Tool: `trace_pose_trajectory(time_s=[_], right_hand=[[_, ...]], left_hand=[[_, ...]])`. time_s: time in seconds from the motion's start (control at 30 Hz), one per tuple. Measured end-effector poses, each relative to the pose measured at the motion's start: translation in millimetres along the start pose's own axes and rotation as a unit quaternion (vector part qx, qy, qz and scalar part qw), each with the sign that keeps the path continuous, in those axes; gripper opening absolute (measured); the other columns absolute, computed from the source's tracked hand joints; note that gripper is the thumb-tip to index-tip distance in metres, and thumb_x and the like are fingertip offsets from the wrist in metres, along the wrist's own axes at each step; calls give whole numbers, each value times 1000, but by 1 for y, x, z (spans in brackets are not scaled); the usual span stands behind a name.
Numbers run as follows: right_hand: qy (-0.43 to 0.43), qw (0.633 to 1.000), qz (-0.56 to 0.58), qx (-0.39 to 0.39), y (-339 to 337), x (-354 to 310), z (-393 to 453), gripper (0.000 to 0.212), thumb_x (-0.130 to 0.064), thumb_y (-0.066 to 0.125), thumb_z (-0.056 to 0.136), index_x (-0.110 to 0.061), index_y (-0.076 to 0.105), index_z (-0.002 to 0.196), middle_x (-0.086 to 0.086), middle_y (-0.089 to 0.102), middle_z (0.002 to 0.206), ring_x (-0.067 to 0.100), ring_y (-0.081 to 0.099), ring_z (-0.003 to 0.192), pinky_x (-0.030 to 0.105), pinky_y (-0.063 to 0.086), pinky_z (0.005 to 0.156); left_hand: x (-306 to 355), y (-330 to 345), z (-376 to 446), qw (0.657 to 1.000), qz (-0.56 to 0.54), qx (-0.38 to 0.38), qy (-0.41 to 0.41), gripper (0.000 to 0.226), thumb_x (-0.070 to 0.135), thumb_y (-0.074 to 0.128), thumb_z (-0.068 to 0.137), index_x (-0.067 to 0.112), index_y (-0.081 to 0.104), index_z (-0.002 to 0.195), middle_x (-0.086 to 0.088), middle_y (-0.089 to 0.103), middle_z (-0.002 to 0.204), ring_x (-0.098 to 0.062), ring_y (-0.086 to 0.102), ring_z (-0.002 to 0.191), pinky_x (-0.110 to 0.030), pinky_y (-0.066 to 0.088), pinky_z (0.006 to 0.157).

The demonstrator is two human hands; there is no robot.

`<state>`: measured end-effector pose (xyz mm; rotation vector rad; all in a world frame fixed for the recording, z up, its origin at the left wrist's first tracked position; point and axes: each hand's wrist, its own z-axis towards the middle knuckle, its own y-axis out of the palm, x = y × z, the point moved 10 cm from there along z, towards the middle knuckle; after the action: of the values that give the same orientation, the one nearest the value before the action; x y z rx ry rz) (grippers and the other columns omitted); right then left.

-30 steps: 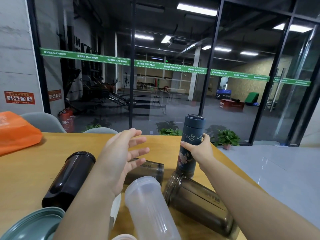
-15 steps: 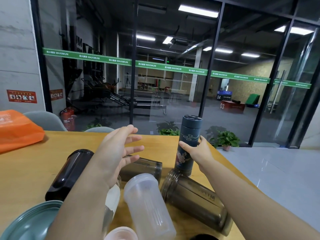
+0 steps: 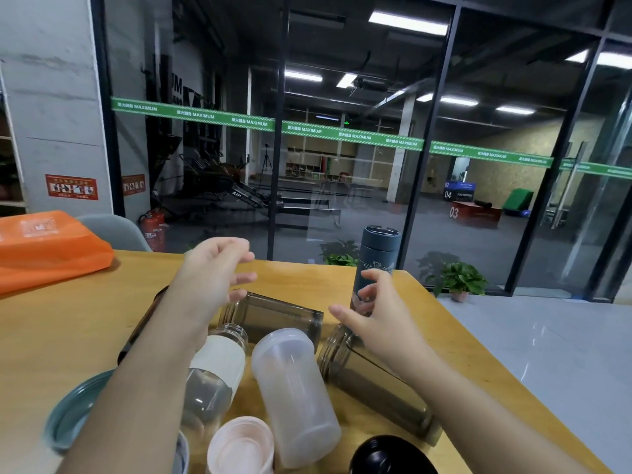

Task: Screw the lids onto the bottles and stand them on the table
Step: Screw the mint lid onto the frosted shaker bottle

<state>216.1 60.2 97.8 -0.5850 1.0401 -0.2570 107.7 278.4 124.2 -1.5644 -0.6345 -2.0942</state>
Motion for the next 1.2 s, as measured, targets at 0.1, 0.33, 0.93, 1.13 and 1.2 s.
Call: trace_pose_trajectory(time_s=[0.1, 0.33, 0.93, 1.13, 1.2], right_hand=[[-2, 998, -51, -48, 20, -8, -15, 76, -47, 69, 79, -26, 29, 140, -2, 50, 119, 9, 53, 97, 27, 51, 84], [1, 964, -219, -154, 65, -8, -37, 68, -67, 46, 85, -19, 35, 131, 4, 55, 122, 20, 57, 105, 33, 46, 77], [95, 923, -292, -233, 101, 10, -64, 87, -64, 53, 80, -8, 23, 139, 10, 59, 125, 29, 58, 111, 35, 45, 80], [87, 940, -264, -198, 92, -1, -65, 76, -60, 52, 80, -11, 28, 132, 9, 60, 117, 29, 60, 103, 34, 46, 72], [74, 950, -248, -175, 84, -8, -64, 77, -60, 52, 79, -12, 27, 134, 8, 61, 116, 29, 61, 102, 35, 49, 75]], left_hand=[[-9, 2, -5, 997, 68, -30, 4, 8, 24, 52, 95, 23, 59, 94, -2, 65, 104, -21, 67, 88, -35, 53, 75], [-24, -14, -11, 979, 188, -57, 62, 37, -9, 50, 87, 26, 64, 86, -2, 69, 95, -17, 57, 61, -34, 47, 64], [-38, -71, -41, 950, 286, -93, 90, 30, 0, 57, 88, 29, 64, 91, 1, 65, 97, -14, 60, 85, -25, 48, 74], [-52, -89, -47, 944, 302, -105, 78, 48, -1, 58, 87, 47, 61, 93, 6, 62, 103, -8, 61, 90, -19, 45, 79], [-54, -91, -49, 946, 296, -109, 79, 52, -1, 59, 86, 50, 57, 95, 7, 60, 104, -4, 60, 87, -17, 45, 78]])
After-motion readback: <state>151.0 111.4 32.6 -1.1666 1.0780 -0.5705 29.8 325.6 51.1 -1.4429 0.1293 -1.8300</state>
